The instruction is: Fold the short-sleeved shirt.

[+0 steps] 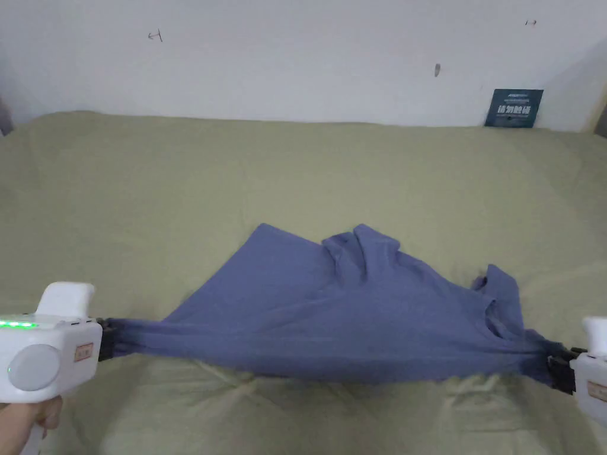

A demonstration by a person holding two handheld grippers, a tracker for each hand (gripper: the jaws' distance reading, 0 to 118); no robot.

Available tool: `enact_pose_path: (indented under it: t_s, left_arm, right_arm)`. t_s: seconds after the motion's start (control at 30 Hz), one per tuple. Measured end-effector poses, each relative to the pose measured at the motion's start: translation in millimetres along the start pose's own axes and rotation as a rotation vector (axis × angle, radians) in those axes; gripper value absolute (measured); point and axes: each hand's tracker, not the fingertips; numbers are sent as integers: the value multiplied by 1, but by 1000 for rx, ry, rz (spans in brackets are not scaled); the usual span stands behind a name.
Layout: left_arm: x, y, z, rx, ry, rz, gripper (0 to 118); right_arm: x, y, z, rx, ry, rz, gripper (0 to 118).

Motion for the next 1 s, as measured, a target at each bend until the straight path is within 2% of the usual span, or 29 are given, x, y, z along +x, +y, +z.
enact_pose_path:
  t_s: [0.23,0.47,0.5,0.53,0.57,0.6,0.63,0.7,0.77,0.8,0.83,0.87,0.9,0.93,1.0]
  left_arm:
    - [-7,-40,-26,-52,-14,62,2]
    - [-12,-29,-23,-37,-34,56,2]
    - [-12,-27,-17,-18,-59,48,10]
    - [-14,-24,-15,-15,-69,48,36]
    - [-16,-21,-13,-21,-66,49,77]
    - [-16,-19,-8,-5,-67,53,118]
    - [-14,-17,4,42,-61,51,118]
    - [-13,-12,14,36,-45,55,118]
    - [-15,-12,16,48,-19,55,117]
    - [-17,-13,15,42,-17,47,116]
    - [-17,-14,15,31,-11,38,112]
    - [-19,-15,14,14,-17,27,101]
    - [-22,-18,11,-2,-26,34,50]
    - [-24,-20,7,-11,-27,35,0]
    - [-27,-21,5,-20,-9,34,0]
  right_arm:
    - [2,-32,-23,-40,5,-56,2]
    - [-3,-26,-17,-38,6,-62,2]
    - [-6,-22,-10,-21,3,-62,6]
    - [-7,-18,-5,-5,2,-66,19]
    - [-10,-13,0,8,15,-78,46]
    - [-14,-7,4,11,31,-88,100]
    - [-18,-3,12,144,34,-77,118]
    - [-29,7,13,73,62,-63,110]
    - [-45,13,19,105,100,-41,106]
    - [-63,16,22,121,114,-34,86]
    - [-72,17,23,124,133,-31,57]
    - [-83,17,21,122,130,-23,16]
    - [-91,17,21,151,129,-11,0]
    - [-106,25,32,140,154,27,0]
    - [-124,30,36,121,189,43,0]
